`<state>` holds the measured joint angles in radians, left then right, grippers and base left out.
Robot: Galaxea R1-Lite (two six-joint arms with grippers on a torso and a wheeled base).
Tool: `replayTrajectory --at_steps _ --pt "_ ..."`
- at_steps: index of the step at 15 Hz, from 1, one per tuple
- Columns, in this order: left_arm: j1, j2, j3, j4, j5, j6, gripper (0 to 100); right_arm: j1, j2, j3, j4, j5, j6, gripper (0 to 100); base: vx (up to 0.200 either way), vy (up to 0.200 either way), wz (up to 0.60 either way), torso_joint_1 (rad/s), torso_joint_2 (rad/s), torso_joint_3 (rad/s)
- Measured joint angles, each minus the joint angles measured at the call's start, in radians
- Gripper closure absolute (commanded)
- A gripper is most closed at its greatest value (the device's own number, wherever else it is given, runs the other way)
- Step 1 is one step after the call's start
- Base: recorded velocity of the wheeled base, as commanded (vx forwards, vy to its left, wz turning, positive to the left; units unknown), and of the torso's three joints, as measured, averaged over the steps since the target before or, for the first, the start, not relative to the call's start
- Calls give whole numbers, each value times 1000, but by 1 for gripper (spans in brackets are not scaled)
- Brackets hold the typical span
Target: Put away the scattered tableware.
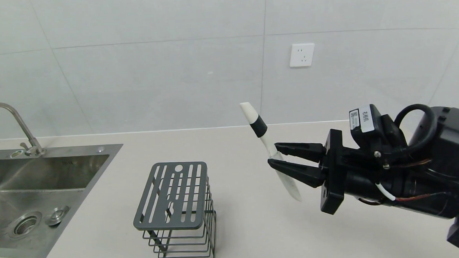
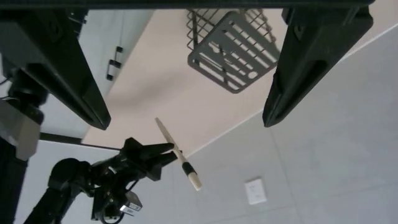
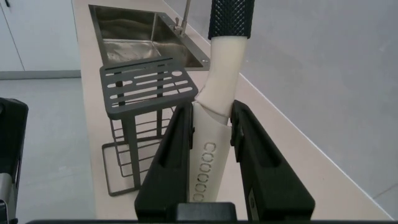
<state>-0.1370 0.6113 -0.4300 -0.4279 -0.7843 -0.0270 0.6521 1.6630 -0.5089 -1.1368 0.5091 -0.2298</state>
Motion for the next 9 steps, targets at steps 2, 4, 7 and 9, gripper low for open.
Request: replayTrajectory --at_steps 2,4,7,9 --pt "-50 130 -1 -99 -24 -5 0 0 -10 0 0 -4 -2 100 0 0 0 0 0 0" --pt "-98 234 -1 -188 -32 36 0 0 -19 0 0 -4 -4 100 0 0 0 0 0 0" --pt "-194 384 -3 -277 -35 126 0 1 -25 -1 -37 -2 -10 100 0 0 0 0 0 0" --pt "-269 477 -21 -319 -35 133 0 10 -27 -7 -41 1 -29 100 0 0 0 0 0 0"
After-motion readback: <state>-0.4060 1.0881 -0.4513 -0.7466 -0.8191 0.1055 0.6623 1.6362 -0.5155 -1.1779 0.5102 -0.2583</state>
